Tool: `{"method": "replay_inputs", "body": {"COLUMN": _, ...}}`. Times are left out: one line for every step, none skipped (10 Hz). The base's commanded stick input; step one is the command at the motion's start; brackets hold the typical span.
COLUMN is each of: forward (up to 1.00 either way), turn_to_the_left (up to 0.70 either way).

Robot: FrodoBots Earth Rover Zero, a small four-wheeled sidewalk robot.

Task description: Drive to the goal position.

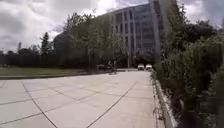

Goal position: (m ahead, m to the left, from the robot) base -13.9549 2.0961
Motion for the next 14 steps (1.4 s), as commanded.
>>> {"method": "replay_inputs", "body": {"forward": 0.00, "turn_to_the_left": 0.50}}
{"method": "replay_inputs", "body": {"forward": 0.00, "turn_to_the_left": 0.50}}
{"method": "replay_inputs", "body": {"forward": 0.00, "turn_to_the_left": 0.50}}
{"method": "replay_inputs", "body": {"forward": 0.00, "turn_to_the_left": 0.50}}
{"method": "replay_inputs", "body": {"forward": 0.00, "turn_to_the_left": 0.50}}
{"method": "replay_inputs", "body": {"forward": 0.00, "turn_to_the_left": 0.50}}
{"method": "replay_inputs", "body": {"forward": 0.00, "turn_to_the_left": 0.50}}
{"method": "replay_inputs", "body": {"forward": 0.00, "turn_to_the_left": 0.50}}
{"method": "replay_inputs", "body": {"forward": 0.00, "turn_to_the_left": 0.50}}
{"method": "replay_inputs", "body": {"forward": 0.00, "turn_to_the_left": 0.50}}
{"method": "replay_inputs", "body": {"forward": 0.00, "turn_to_the_left": 0.50}}
{"method": "replay_inputs", "body": {"forward": 0.00, "turn_to_the_left": 0.50}}
{"method": "replay_inputs", "body": {"forward": 0.00, "turn_to_the_left": 0.50}}
{"method": "replay_inputs", "body": {"forward": 0.00, "turn_to_the_left": 0.50}}
